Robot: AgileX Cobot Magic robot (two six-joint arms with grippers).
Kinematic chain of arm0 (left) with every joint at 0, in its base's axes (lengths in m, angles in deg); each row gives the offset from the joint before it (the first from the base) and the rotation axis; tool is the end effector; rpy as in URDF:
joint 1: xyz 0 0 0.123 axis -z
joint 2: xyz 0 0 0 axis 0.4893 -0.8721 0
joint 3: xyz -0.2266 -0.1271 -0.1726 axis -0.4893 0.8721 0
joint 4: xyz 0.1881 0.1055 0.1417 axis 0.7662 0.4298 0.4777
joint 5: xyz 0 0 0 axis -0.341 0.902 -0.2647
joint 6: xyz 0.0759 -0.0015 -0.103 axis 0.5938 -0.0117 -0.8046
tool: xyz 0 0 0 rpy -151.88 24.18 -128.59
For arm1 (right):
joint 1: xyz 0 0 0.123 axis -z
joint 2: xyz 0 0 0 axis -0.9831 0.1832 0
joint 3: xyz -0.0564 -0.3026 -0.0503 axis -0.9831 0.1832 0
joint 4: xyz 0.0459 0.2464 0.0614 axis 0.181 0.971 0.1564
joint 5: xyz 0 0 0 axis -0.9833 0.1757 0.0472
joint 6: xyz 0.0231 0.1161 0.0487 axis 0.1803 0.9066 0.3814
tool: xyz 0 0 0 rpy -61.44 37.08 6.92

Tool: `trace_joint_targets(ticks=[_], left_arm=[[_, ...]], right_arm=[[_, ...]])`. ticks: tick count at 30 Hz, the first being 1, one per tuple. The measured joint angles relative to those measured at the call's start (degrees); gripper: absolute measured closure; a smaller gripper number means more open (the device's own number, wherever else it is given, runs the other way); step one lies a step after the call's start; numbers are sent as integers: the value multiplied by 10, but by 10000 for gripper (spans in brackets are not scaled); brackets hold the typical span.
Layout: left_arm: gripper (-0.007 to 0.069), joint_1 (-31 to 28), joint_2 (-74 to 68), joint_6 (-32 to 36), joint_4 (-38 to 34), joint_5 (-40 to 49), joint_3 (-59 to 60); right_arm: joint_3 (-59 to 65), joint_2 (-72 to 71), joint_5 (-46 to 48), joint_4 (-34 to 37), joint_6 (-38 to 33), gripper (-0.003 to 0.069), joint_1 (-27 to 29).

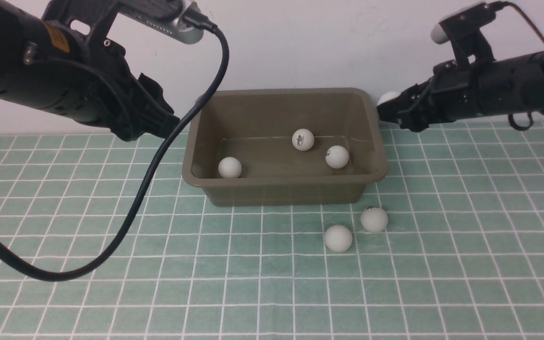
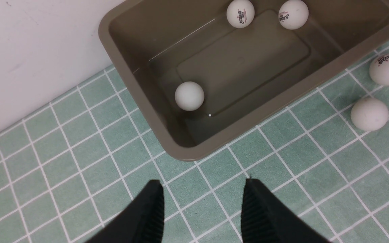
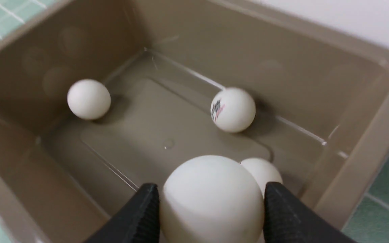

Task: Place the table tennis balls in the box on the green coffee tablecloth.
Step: 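Release the ping pong ball into the bin and lift the gripper away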

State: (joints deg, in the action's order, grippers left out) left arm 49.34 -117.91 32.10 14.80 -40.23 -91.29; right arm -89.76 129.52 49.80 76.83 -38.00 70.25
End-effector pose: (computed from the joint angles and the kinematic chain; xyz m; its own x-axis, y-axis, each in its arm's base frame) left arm 0.2965 -0.1128 0.3744 -0.5775 0.4005 -0.7114 0.4764 0.8729 0.1047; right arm 0.4525 0.1490 0.2148 -0.4650 -0.2617 -0.8457 -0.7048 0.6876 0.1747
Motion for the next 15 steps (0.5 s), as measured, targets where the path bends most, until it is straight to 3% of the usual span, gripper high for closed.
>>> trace_joint_targets(ticks=[6, 10, 15], left_arm=[[336, 0, 0, 1, -1, 0, 0], [336, 0, 0, 1, -1, 0, 0], [336, 0, 0, 1, -1, 0, 0]], right_arm=[[0, 37, 2, 73, -70, 280, -2], [-1, 38, 4, 157, -102, 183, -1], [-1, 30, 5, 178, -140, 163, 10]])
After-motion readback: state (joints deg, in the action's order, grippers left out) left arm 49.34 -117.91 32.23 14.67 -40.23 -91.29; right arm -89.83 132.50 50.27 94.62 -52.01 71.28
